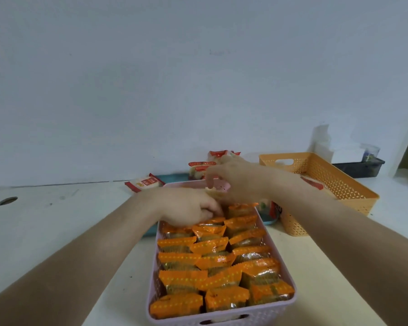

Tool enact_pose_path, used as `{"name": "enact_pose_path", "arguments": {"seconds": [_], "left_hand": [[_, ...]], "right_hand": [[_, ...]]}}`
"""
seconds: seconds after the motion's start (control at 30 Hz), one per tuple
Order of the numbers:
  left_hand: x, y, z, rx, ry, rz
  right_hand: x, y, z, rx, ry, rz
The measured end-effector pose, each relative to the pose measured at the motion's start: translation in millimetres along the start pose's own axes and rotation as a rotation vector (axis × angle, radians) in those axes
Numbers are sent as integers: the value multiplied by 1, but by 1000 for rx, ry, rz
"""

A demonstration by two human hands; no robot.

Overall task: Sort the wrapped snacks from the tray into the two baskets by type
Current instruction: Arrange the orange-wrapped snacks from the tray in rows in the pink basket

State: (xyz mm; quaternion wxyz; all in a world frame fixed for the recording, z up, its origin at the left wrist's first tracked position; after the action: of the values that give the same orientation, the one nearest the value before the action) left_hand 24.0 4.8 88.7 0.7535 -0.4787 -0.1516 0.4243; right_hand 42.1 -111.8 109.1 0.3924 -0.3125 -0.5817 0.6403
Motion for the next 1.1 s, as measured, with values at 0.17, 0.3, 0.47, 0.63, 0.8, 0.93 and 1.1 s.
{"name": "enact_pose_path", "arguments": {"seconds": [0.17, 0.3, 0.47, 0.63, 0.8, 0.93, 1.1], "left_hand": [[9, -14, 15, -272, 34, 257], [35, -26, 45, -404, -131, 123], [43, -7, 41, -125, -233, -56], [32, -10, 26, -243, -194, -249], [42, -9, 20, -384, -213, -135], [54, -5, 23, -488, -249, 9], [57, -5, 39, -501, -158, 147]], "right_hand": [[-7, 0, 0, -30, -16, -89], [-13, -1, 1, -49, -30, -146], [11, -6, -7, 1, -213, -173], [27, 6, -13, 316, -254, -179], [22, 12, -9, 324, -256, -175], [23, 16, -10, 209, -261, -129], [25, 10, -7, 23, -255, -94]]}}
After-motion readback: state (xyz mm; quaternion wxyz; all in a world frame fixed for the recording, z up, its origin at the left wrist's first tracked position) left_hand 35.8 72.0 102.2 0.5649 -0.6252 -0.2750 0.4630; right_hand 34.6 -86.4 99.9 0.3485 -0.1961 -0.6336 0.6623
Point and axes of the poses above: each hand's wrist, its own z-axis away from the middle knuckle, its own y-axis out of the palm, x = y × z, the point moved 4 cm from there along -z, towards the middle knuckle, and after that the axes turned 10 degrees about x, right-handed, at the moved point
